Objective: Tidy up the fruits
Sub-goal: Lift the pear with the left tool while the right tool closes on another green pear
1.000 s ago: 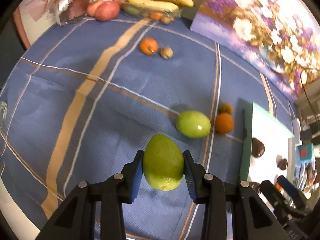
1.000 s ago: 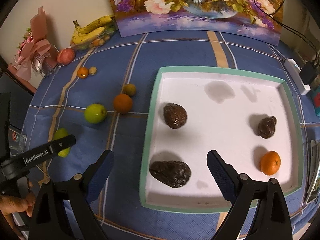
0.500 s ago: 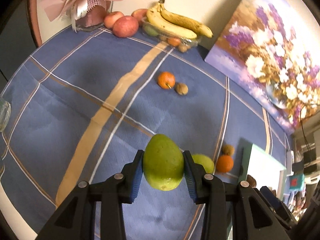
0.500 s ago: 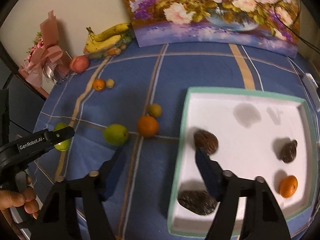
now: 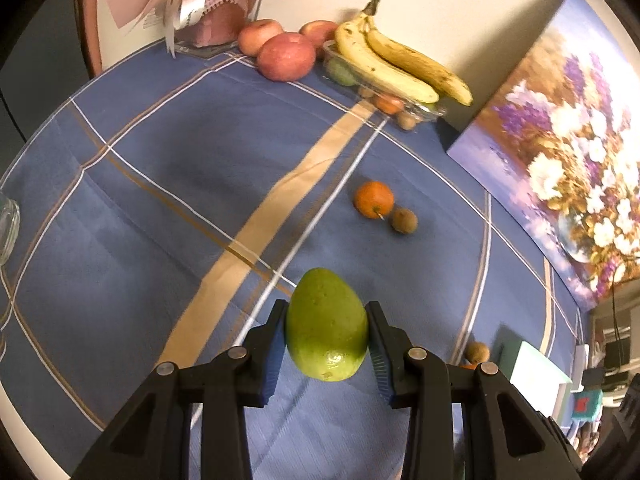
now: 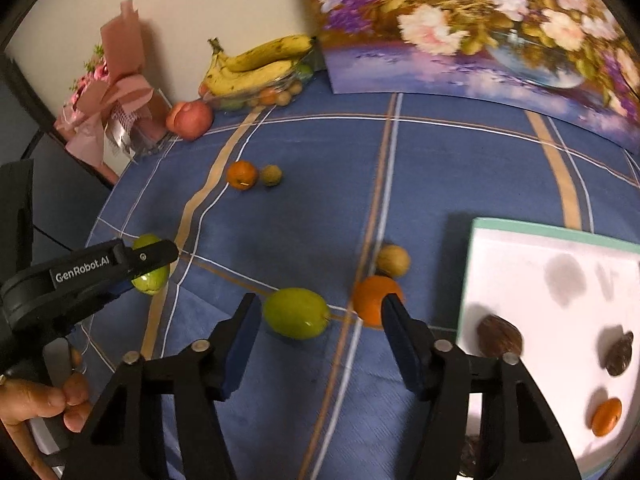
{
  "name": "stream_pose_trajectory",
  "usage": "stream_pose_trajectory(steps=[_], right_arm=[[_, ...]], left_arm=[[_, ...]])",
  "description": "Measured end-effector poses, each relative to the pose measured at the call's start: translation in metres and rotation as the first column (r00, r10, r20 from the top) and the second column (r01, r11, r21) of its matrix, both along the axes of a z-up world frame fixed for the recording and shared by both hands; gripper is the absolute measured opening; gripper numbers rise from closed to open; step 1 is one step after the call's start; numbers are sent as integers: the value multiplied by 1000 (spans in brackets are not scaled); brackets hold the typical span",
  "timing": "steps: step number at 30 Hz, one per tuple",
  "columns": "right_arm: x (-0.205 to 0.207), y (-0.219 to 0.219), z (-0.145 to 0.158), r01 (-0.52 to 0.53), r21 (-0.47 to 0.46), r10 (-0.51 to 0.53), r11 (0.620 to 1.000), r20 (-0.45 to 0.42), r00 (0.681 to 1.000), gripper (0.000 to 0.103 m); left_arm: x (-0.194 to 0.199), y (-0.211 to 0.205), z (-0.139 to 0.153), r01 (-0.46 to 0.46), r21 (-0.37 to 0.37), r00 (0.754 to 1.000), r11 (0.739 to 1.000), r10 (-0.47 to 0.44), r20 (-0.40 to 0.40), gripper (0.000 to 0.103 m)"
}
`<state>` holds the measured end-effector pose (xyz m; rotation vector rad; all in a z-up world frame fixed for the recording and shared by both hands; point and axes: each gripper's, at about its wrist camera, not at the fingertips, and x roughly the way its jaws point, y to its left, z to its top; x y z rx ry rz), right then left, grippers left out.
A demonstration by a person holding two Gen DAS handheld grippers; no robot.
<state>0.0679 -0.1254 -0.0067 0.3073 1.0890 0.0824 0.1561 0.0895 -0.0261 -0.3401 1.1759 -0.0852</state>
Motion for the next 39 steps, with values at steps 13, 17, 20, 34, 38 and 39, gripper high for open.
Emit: stream_pose_trajectory(steps=[13,17,20,34,38,39], right_arm=[[28,32,-26,-85,-43,82,995,-63,995,63],[31,36,-36,-99,-50,94,994,-90,992,63],[32,40,-43,-109,-65,101,992,-109,989,63],[30,47,-62,-134,-120,117,984,-145,983,62],[30,48,-62,-133,-138,113,981,-147,983,57],[30,48,-62,-131,-137,111,982,-146,983,56]], left_arm=[[21,7,-23,-25,-8,999,1000,25,-47,41],[23,3,-29,-22,-8,998,1000,22,-62,41],[23,2,-32,-19,-7,997,1000,18,-70,41],[24,-5,-41,-12,5,995,1000,12,-99,41],[24,-5,-40,-14,8,995,1000,14,-98,41],[24,-5,-40,-13,8,995,1000,14,-98,41]])
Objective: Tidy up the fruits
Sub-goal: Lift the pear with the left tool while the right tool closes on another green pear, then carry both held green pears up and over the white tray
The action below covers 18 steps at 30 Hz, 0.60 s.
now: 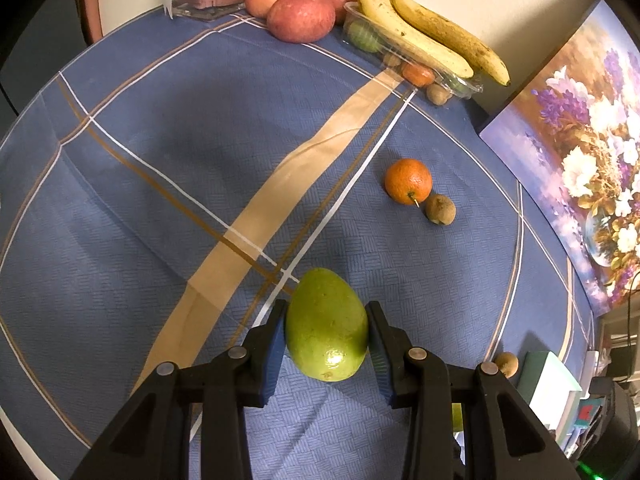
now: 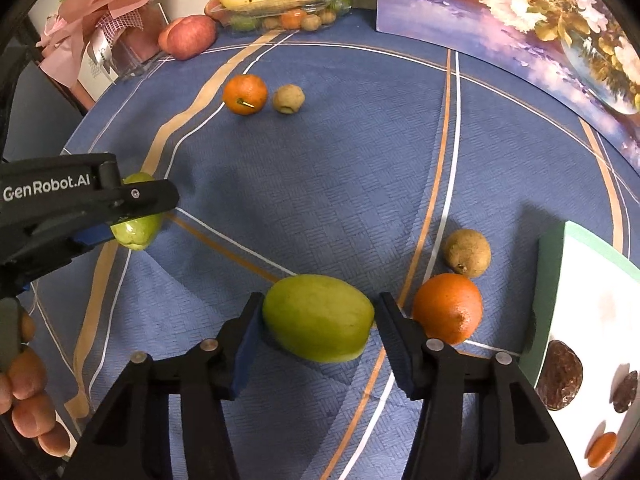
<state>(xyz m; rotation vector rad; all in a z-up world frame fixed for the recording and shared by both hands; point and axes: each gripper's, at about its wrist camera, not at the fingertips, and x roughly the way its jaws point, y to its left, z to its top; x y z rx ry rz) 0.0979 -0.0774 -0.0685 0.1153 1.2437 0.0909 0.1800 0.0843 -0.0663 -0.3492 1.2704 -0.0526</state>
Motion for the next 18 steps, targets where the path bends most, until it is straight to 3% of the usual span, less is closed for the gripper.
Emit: stream_pose_trajectory(steps=[10,18], right_arm=[[-2,3,7,-11,15,11,1000,6,1000,53],[-6,-7,50,14,31,-16,999,84,996,53]], left_arm=[[-2,-2,9,13,-6,1000,1000,-13,13,41],[-7,-7,40,50,-21,996,999,-48,74,41]])
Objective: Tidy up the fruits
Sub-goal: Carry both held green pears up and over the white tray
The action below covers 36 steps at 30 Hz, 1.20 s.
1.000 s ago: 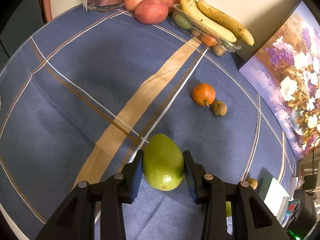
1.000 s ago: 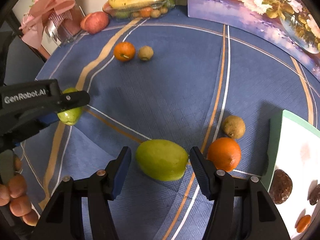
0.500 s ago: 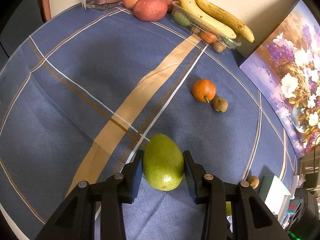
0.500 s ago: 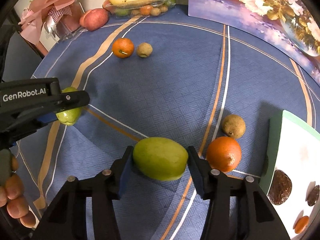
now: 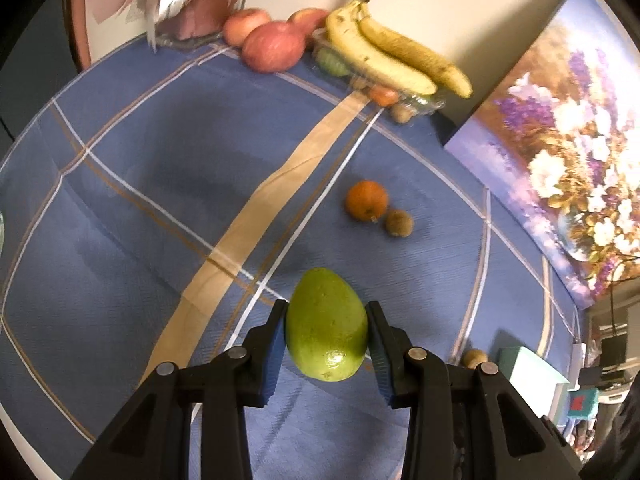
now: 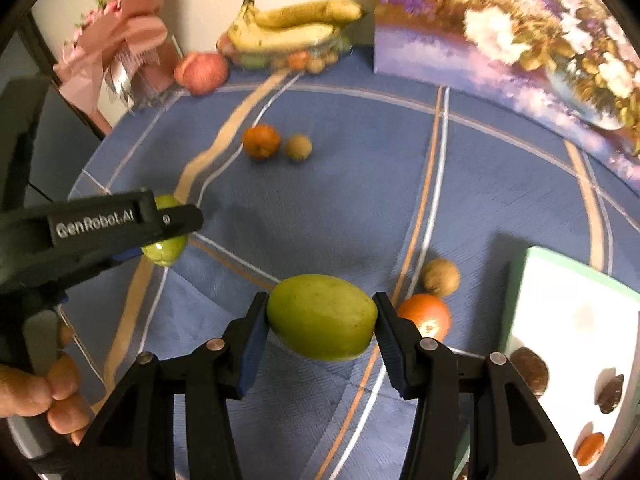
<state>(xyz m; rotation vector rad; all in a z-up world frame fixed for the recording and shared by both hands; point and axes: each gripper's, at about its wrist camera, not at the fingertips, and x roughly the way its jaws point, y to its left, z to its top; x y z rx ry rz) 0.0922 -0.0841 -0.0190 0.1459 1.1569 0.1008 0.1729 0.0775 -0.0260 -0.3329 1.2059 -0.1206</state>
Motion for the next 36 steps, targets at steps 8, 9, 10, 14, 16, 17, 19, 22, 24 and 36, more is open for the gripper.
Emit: stream_pose_trajectory(steps=[8,9,10,14,16,17,19,22,24,36], right_arm=[[-12,-30,39,72,23,-73,997,66,995,53],[-14,-35,43,81,28,-83,996,73,994,53],[-15,-39,47,87,32,-90,996,78,993,53],[-22,-57,60,132,35,-135,991,102,986,53],[-27,-67,66,152,37,-156,988,113,981,53],[-29,-71,69,163,39,-166,986,120,979,53],[-33,-79,74,179,43,-183,983,131,974,53],[-39,-92,82,205,34,-208,978,145,967,53],[-44,-100,87,224,28,-225,974,154,962,53],[-69,-155,96,333,45,-336,942,166,927,53]], left_arm=[[-9,-7,41,39,-9,996,999,-38,81,41],[-9,-9,44,41,-10,995,999,-40,89,41],[-10,-10,50,45,-10,994,999,-44,100,41],[-15,-14,68,65,-15,988,998,-62,142,41],[-19,-17,75,74,-20,985,997,-70,157,41],[-20,-18,78,79,-19,984,997,-75,163,41],[-24,-22,82,89,-15,981,996,-85,173,41],[-28,-30,88,103,-17,978,995,-98,184,41],[-31,-35,90,111,-17,976,994,-106,190,41],[-51,-81,99,219,5,955,976,-215,207,41]])
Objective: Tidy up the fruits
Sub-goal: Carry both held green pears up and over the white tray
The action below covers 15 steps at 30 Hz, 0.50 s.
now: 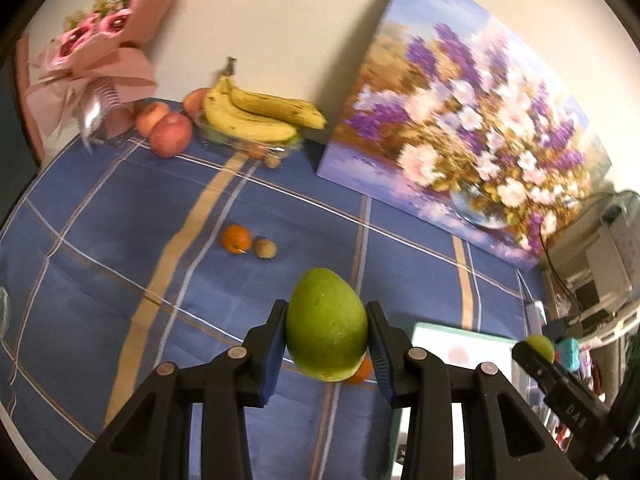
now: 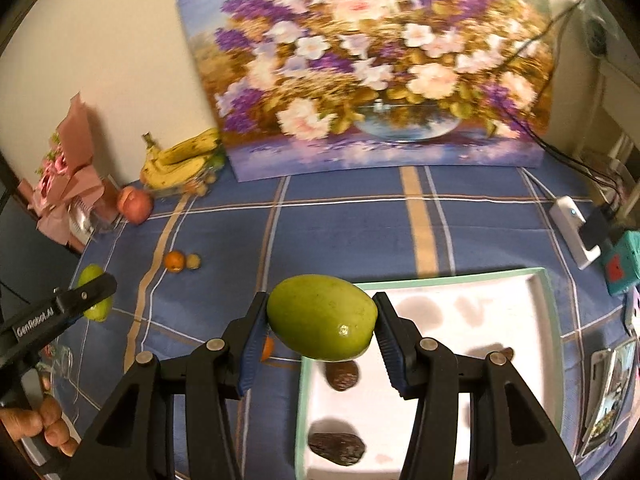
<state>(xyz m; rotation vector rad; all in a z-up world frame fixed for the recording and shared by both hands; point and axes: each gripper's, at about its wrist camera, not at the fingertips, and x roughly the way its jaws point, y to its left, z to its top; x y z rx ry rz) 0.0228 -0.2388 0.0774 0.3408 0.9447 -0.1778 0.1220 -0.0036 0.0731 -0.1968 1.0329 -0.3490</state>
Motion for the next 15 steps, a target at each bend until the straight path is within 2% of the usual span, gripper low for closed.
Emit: stream_pose_trajectory(steps=[7,15], right_arm=[[-19,-35,3,81,-1,-81,997,0,997,53],[-45,-72,10,166,-8,-166,986,10,986,53]], left_arm=[[-16,-45,0,113,0,994,994,-113,-10,41],[-38,-97,-3,242,29,970,970,-242,-28,41]])
